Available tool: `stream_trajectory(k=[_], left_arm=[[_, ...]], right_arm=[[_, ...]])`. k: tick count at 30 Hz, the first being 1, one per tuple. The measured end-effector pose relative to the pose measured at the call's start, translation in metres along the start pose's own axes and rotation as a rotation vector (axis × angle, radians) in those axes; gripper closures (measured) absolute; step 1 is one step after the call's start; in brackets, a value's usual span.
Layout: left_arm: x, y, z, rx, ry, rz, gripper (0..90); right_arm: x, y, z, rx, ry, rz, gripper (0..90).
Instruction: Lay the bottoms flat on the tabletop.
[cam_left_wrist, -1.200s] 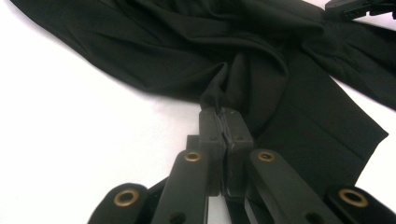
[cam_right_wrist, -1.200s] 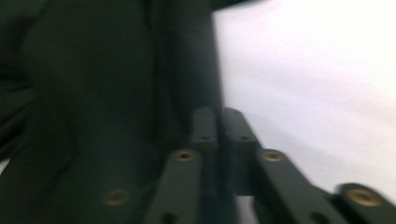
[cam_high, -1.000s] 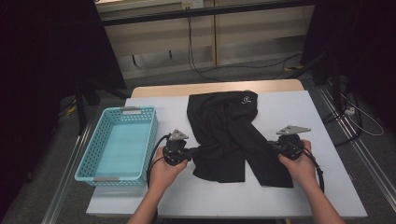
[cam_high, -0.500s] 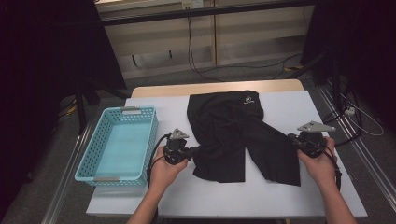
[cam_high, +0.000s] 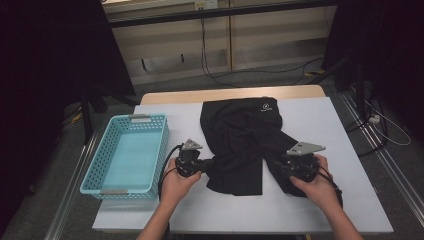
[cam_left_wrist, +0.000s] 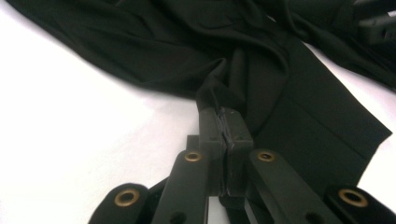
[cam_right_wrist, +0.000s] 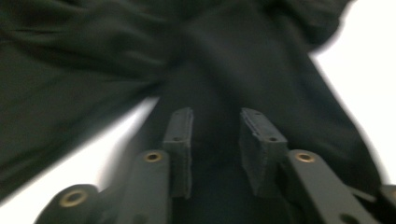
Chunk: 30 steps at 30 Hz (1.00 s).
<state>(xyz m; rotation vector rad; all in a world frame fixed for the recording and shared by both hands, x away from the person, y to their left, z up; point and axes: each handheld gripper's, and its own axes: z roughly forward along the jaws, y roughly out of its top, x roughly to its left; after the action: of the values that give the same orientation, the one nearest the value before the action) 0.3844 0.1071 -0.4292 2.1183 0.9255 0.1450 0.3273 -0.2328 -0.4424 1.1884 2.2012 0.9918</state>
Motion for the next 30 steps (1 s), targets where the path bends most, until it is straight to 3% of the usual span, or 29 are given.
stream_trajectory(k=[3, 7, 8, 9, 10, 12, 17, 18, 19, 20, 21, 23, 25, 27, 30], left_arm=[[-0.002, 0.002, -0.001, -0.006, -0.002, 0.005, 88.6], [-0.003, 0.002, -0.002, -0.009, 0.009, 0.01, 88.7], [-0.002, 0.002, -0.003, -0.006, 0.01, 0.009, 88.9], [-0.001, 0.002, -0.004, -0.006, 0.011, 0.005, 88.9], [-0.001, 0.002, -0.005, -0.009, 0.018, 0.001, 88.9], [0.0, 0.003, -0.008, -0.005, 0.033, -0.002, 89.0], [0.003, 0.008, -0.019, -0.026, 0.061, -0.006, 89.1], [0.004, 0.008, -0.02, -0.03, 0.07, -0.008, 89.1], [0.006, 0.008, -0.02, -0.03, 0.076, -0.014, 89.1], [0.008, 0.008, -0.02, -0.024, 0.079, -0.01, 88.8], [0.008, 0.007, -0.018, -0.027, 0.081, -0.014, 88.8], [0.01, 0.005, -0.015, -0.016, 0.088, -0.015, 86.5], [0.01, 0.004, -0.012, -0.006, 0.089, -0.007, 82.3], [0.009, 0.005, -0.01, -0.004, 0.078, -0.001, 76.7], [0.007, 0.007, -0.007, -0.006, 0.092, 0.028, 59.9]], right_arm=[[0.01, 0.001, 0.003, 0.005, 0.033, -0.032, 63.8], [0.018, -0.004, 0.014, 0.071, 0.042, -0.077, 69.4], [0.019, -0.006, 0.017, 0.066, 0.042, -0.079, 75.5], [0.019, -0.006, 0.017, 0.066, 0.042, -0.079, 75.5], [0.017, -0.005, 0.016, 0.076, 0.044, -0.083, 87.2], [0.016, -0.005, 0.016, 0.082, 0.049, -0.086, 90.0], [0.016, 0.004, 0.002, 0.016, 0.093, -0.077, 90.0], [0.01, 0.008, -0.01, -0.043, 0.091, -0.045, 90.0], [0.01, 0.008, -0.01, -0.043, 0.091, -0.045, 90.0], [-0.003, 0.009, -0.02, -0.091, 0.069, 0.001, 90.0], [-0.003, 0.009, -0.02, -0.091, 0.069, 0.001, 90.0], [-0.015, 0.006, -0.022, -0.087, 0.007, 0.022, 90.0], [-0.017, 0.002, -0.015, -0.063, 0.024, 0.041, 87.6], [-0.007, 0.0, -0.006, -0.027, 0.036, 0.005, 80.5], [0.01, 0.002, 0.002, -0.001, 0.065, -0.05, 73.7]])
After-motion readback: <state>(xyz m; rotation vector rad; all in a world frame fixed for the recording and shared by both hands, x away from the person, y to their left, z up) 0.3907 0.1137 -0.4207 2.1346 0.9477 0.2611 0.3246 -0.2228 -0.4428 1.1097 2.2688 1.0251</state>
